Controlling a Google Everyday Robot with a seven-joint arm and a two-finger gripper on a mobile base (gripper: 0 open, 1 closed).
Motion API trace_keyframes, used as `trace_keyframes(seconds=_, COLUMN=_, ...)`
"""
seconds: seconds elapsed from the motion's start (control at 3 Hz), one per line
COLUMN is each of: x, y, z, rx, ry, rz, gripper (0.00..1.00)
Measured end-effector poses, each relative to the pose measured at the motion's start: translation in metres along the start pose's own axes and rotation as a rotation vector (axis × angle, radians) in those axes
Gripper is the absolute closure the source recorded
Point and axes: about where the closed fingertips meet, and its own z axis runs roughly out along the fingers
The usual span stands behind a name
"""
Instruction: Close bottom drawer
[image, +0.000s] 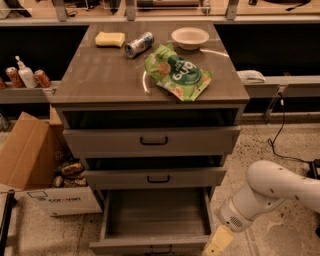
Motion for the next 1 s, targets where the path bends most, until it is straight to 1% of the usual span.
trace_keyframes(seconds=0.33, x=0.01, y=0.0, z=0.026, rx=-0.055, ry=0.001, rz=0.024, gripper=0.0)
trace_keyframes(seconds=0.67, x=0.011, y=-0.006, z=0.034, rx=-0.061, ry=0.012, rz=0.036, gripper=0.0)
trace_keyframes(seconds=1.0, x=0.026, y=-0.034, z=0.067, rx=-0.064, ry=0.03, rz=0.097, gripper=0.0)
